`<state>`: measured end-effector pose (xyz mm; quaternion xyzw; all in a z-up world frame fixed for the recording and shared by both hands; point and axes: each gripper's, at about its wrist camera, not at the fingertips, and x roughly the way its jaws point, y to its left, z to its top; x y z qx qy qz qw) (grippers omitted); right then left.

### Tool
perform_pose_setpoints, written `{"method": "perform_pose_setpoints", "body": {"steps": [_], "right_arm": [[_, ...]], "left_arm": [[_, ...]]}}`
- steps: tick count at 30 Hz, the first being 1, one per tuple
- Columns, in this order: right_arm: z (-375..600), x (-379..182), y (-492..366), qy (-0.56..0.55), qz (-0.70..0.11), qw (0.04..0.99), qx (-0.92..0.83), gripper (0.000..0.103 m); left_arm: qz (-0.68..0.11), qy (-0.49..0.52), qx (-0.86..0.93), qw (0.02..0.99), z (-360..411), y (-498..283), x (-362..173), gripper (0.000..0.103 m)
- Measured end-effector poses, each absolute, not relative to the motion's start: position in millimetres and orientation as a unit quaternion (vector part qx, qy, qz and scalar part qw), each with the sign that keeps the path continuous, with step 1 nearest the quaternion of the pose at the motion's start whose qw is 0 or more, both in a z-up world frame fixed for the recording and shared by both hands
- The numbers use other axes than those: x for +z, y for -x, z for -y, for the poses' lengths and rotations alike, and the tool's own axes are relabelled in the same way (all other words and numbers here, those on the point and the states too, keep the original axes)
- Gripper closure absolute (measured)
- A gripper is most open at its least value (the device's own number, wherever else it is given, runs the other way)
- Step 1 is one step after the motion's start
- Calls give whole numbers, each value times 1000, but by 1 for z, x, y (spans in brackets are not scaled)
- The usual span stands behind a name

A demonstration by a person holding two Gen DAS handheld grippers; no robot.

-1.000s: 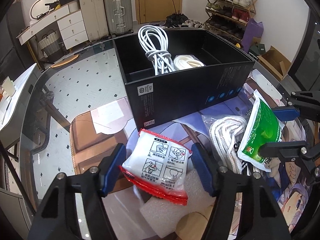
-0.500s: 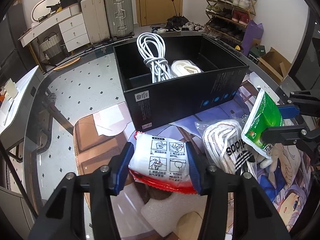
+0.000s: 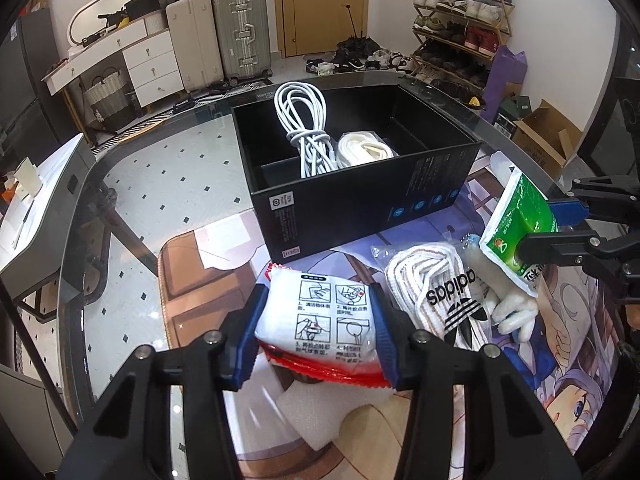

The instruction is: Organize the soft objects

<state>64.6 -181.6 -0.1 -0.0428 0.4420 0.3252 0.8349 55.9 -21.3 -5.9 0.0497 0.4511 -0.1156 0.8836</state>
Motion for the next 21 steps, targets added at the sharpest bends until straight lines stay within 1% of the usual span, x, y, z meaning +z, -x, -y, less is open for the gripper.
{"method": "perform_pose_setpoints", "body": {"steps": [12, 21], "right_arm": [[201, -4, -64, 45, -445, 841, 303, 71], [189, 7, -62, 51, -439, 840, 316, 71]], "left_arm": [[-448, -32, -94, 889, 21, -42, 8, 55], [-438, -31, -93, 893, 28, -41, 21, 55]]}}
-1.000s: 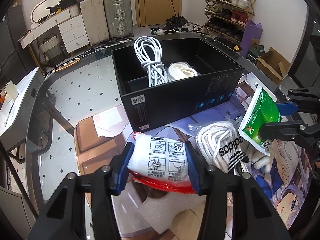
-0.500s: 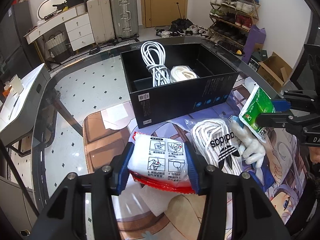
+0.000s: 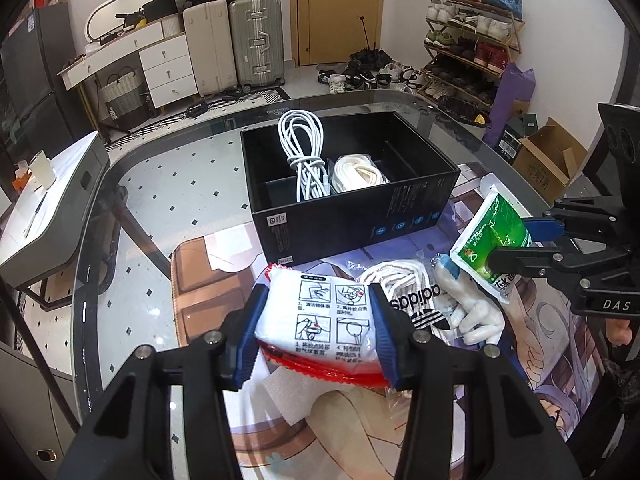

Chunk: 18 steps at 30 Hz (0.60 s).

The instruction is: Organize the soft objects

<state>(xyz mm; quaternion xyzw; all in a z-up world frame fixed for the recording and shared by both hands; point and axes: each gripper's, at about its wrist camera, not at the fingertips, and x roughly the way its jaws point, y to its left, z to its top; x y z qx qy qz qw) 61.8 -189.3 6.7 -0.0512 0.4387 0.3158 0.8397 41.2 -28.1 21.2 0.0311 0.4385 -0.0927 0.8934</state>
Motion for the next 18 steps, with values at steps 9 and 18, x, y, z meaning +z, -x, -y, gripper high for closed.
{"method": "perform_pose_setpoints", "body": {"steps": [9, 18], "right_arm": [[180, 21, -64, 53, -428, 843, 323, 71], [175, 33, -67, 55, -419, 847, 324, 71]], "left_arm": [[-426, -33, -92, 899, 31, -44, 36, 55], [-415, -36, -91, 905, 32, -48, 44, 55]]}}
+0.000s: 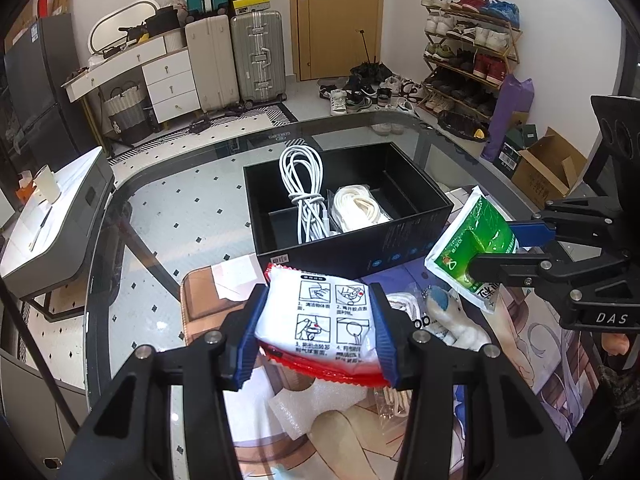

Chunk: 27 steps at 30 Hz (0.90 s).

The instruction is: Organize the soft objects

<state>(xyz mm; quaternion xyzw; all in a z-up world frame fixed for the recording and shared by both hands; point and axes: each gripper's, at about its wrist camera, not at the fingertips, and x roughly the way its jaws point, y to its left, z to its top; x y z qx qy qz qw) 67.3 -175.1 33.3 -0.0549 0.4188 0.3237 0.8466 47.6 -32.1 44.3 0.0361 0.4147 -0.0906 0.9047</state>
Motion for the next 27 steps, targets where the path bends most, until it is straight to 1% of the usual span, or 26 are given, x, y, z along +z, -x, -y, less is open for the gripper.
{"method": "perform_pose_setpoints", "body": {"steps": [16, 27], "right_arm": [[180, 56, -85, 52, -402, 857, 317, 71], [180, 62, -99, 50, -401, 860, 312, 71]], "left_arm": [[-399, -36, -86, 912, 33, -59, 61, 55], [-391, -39, -88, 915, 39, -72, 68, 55]]}}
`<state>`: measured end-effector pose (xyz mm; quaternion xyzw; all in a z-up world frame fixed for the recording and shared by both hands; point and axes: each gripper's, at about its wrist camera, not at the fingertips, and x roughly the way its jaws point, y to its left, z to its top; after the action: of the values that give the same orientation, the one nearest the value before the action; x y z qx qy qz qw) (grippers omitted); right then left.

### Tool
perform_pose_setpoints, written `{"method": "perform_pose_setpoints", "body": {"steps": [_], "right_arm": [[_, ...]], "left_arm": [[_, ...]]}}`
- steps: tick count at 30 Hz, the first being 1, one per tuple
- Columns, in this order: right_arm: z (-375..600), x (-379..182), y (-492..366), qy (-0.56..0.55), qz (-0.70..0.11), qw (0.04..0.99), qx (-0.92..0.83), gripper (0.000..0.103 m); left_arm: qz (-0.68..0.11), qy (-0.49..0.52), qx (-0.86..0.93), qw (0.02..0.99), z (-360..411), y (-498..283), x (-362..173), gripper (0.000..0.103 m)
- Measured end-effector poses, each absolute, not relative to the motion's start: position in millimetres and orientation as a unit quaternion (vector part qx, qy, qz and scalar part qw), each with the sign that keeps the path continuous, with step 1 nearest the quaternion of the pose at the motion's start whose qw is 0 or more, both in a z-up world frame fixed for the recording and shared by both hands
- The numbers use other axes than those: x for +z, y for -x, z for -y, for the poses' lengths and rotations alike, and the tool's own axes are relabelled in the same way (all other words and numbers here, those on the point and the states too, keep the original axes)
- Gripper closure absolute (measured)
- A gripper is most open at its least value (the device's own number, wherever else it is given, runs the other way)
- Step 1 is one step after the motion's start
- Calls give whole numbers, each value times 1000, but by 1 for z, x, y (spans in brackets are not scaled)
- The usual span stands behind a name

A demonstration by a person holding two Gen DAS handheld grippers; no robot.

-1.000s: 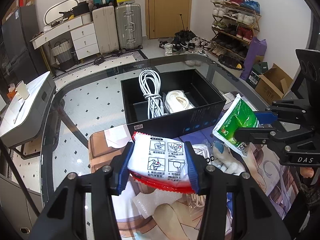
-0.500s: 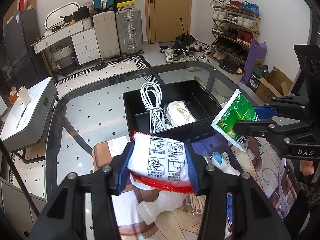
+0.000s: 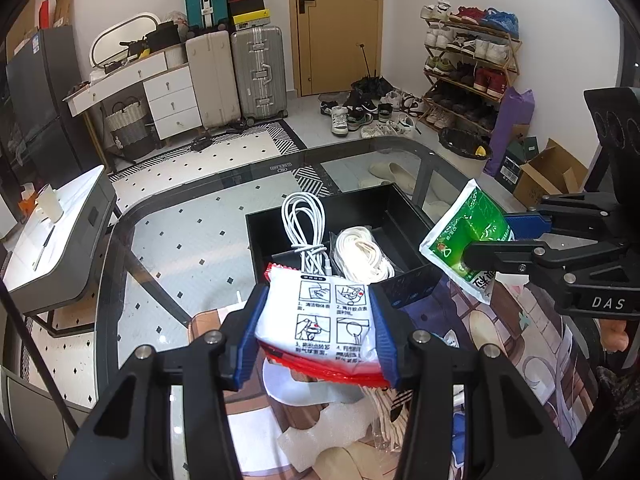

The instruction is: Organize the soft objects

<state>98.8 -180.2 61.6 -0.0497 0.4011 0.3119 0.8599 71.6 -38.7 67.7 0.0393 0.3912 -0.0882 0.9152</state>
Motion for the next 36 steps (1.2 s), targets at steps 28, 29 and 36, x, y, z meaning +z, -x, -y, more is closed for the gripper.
{"method": "perform_pose_setpoints", "body": {"steps": [28, 29, 36], "right_arm": [[174, 60, -124, 45, -402, 863, 301, 71], [173, 60, -124, 45, -402, 864, 301, 71], [167, 58, -135, 46, -402, 863, 301, 71]], "left_arm": [[-381, -31, -78, 921, 31, -105, 68, 55], [-382, -30, -77, 921, 31, -106, 66, 55], [-384, -25, -76, 920, 29, -121, 61, 55]]}}
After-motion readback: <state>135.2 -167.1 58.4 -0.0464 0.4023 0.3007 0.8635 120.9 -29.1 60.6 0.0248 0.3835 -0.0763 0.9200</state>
